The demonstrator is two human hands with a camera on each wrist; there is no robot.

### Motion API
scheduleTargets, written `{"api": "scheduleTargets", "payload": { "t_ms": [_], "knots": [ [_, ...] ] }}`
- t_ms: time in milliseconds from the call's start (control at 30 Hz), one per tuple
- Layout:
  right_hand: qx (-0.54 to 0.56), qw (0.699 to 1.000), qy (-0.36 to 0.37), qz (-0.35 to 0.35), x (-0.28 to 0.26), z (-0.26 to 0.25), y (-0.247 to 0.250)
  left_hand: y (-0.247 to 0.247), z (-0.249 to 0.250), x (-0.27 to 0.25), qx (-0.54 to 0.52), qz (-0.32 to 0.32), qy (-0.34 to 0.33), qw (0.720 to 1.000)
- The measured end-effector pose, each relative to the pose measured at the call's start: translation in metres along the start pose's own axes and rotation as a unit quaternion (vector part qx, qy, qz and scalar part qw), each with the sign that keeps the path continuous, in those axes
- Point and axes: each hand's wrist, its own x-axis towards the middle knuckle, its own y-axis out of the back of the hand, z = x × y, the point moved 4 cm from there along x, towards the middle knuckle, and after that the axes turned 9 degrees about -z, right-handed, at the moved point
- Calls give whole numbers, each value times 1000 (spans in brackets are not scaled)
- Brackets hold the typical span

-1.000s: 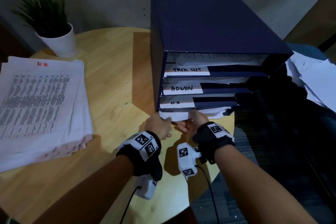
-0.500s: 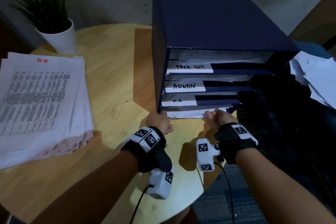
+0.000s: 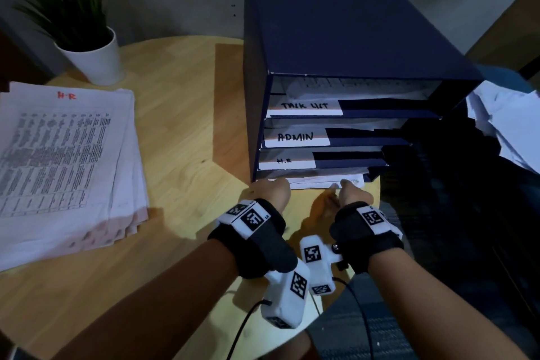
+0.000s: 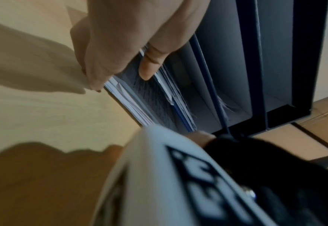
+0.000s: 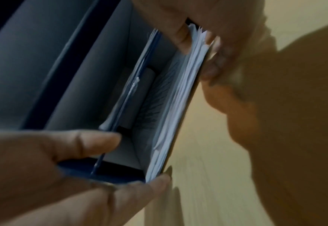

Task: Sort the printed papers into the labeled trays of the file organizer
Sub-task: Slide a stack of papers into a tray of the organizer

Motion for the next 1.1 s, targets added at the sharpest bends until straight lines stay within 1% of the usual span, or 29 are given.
{"api": "scheduleTargets", "payload": {
  "t_ms": [33, 67, 100, 167, 233, 267, 333, 367, 433, 467, 500, 533, 567, 600, 633, 667, 700, 733, 767, 800, 833, 867, 900, 933, 967, 1067, 1100],
  "knots": [
    [-38, 998, -3, 47, 2, -2, 2, -2, 0, 2, -6, -16, -6, 1000],
    [-59, 995, -7, 79, 1, -7, 4, -3, -1, 2, -9, -23, -9, 1000],
    [-72, 993, -12, 91, -1, -12, 6, -3, 0, 1, -7, -35, -10, 999],
    [-66, 996, -14, 59, 2, -21, 8, -2, 1, 6, -19, -52, -1, 998],
    [-45, 998, -34, 2, 10, -22, 7, 0, 4, 0, -17, -59, 0, 998],
    [2, 999, -28, -30, 9, -22, 7, 2, 4, -1, -14, -65, -4, 998],
    [78, 993, 21, -81, 7, -22, 9, 4, 4, 1, -6, -87, -17, 996],
    [98, 990, 40, -88, 9, -22, 11, 7, 4, 0, 0, -87, -28, 996],
    [136, 985, 63, -87, 12, -21, 13, 10, 7, -3, 50, -74, -67, 994],
    [171, 979, 70, -88, 16, -19, 14, 9, 7, -2, 93, -69, -90, 989],
    [177, 976, 85, -98, 18, -17, 14, 7, 7, -4, 146, -73, -121, 979],
    [155, 976, 93, -125, 13, -17, 10, 5, 8, -7, 198, -80, -150, 965],
    [127, 978, 89, -141, 13, -13, 7, 3, 9, -9, 255, -83, -188, 945],
    [96, 981, 90, -144, 10, -9, 7, 0, 9, -9, 326, -88, -223, 915],
    [61, 985, 89, -136, 7, -6, 8, -2, 8, -10, 400, -94, -241, 879],
    [19, 987, 92, -132, -1, -7, 6, -3, 7, -9, 477, -100, -248, 838],
    [-48, 985, 103, -129, -8, -9, 2, -3, 6, -6, 543, -97, -250, 796],
    [-136, 977, 114, -122, -15, -10, -2, -3, 7, -3, 597, -94, -256, 754],
    [-254, 951, 137, -110, -19, -10, -7, -3, 7, 1, 634, -89, -258, 723],
    [-374, 907, 165, -98, -24, -10, -12, -3, 7, 3, 663, -81, -259, 698],
    [-473, 857, 184, -93, -24, -8, -16, -5, 6, 6, 689, -77, -252, 675],
    [-548, 809, 192, -92, -25, -7, -19, -7, 5, 7, 710, -75, -241, 658],
    [-599, 772, 185, -106, -20, -4, -21, -9, 3, 8, 729, -69, -228, 642],
    [-630, 748, 175, -118, -21, -4, -24, -11, 1, 10, 744, -62, -214, 630],
    [-645, 735, 164, -127, -17, -3, -25, -14, -2, 14, 753, -58, -201, 625],
    [-663, 718, 158, -142, -17, -5, -34, -16, -2, 18, 749, -27, -185, 636],
    [-672, 709, 160, -142, -18, -6, -35, -16, -1, 17, 754, -19, -176, 633]
  ]
}}
